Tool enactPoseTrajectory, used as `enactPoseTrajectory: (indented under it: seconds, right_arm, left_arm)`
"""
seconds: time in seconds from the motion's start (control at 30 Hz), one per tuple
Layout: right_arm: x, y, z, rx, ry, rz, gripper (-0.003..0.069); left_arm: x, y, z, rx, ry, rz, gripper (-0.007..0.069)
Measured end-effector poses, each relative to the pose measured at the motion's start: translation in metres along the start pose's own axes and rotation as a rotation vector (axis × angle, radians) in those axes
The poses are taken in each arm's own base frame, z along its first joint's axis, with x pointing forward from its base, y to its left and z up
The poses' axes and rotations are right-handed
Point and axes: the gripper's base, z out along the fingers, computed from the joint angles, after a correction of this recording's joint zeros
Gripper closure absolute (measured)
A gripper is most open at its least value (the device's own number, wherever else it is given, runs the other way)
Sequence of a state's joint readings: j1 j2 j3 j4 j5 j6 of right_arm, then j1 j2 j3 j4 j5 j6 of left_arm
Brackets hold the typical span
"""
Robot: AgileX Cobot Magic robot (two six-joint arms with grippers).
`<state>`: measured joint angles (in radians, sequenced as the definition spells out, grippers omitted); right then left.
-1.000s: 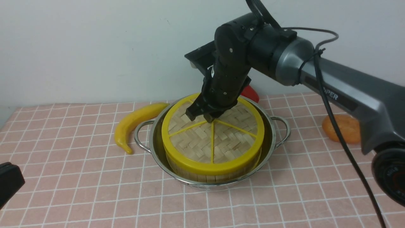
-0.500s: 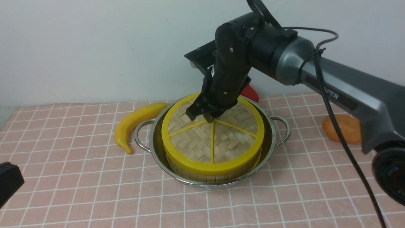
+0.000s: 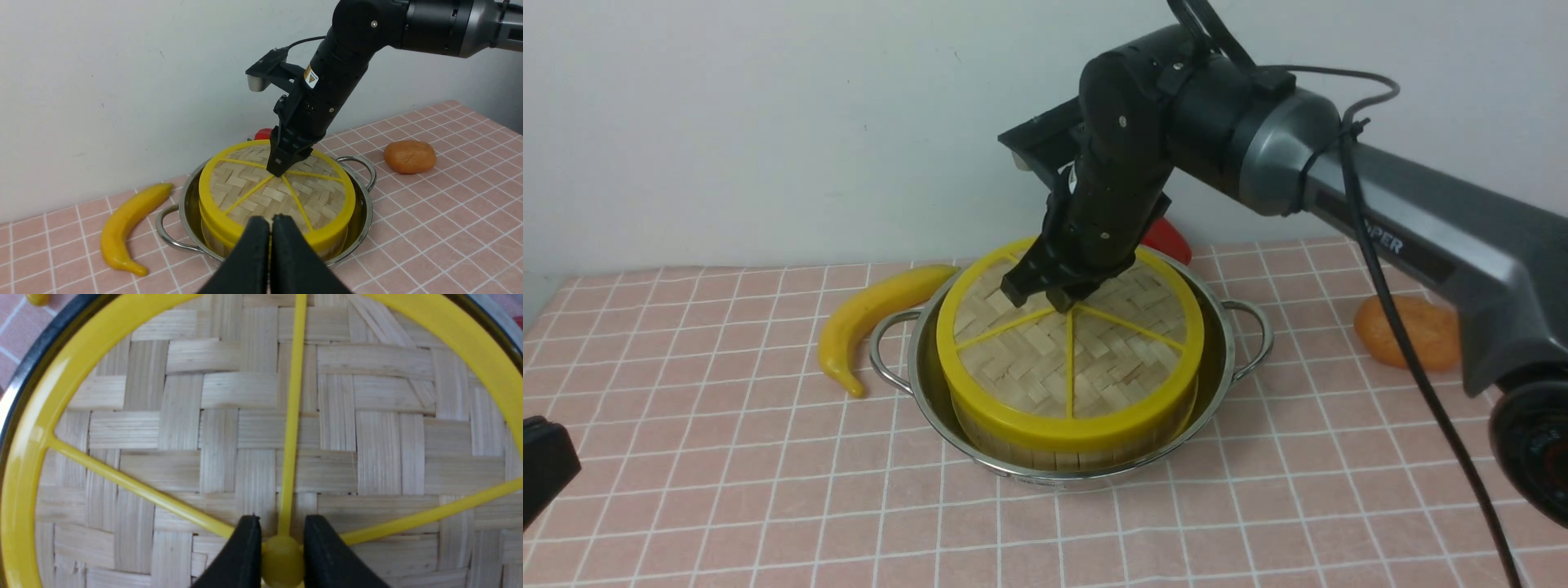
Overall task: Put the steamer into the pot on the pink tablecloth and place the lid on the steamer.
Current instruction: 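Place the bamboo steamer lid onto the steamer basket in the pot with the right gripper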
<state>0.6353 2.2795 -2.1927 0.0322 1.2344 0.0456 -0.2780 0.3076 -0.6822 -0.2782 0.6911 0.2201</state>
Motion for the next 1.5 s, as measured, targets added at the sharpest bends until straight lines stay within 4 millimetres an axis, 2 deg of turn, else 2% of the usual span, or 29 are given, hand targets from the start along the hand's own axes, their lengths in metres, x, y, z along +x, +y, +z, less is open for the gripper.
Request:
enactPoseTrajectory:
  seconds: [0.17,0.43,1.5]
  right_arm:
    - [0.0,-0.002,0.001,0.001,0.002,0.002,0.0512]
    - [0.0,-0.016,0.001,-0.003,0.002,0.039,0.0512]
    - [-0.001,-0.011,0.005,-0.072,-0.002,0.021,0.0512]
  left_arm:
    - [0.0,0.0,0.0,-0.001,0.0,0.001,0.0623]
    - [0.0,0.0,0.0,-0.001,0.0,0.001,0.0623]
    - [0.0,0.0,0.0,-0.001,0.0,0.001,0.0623]
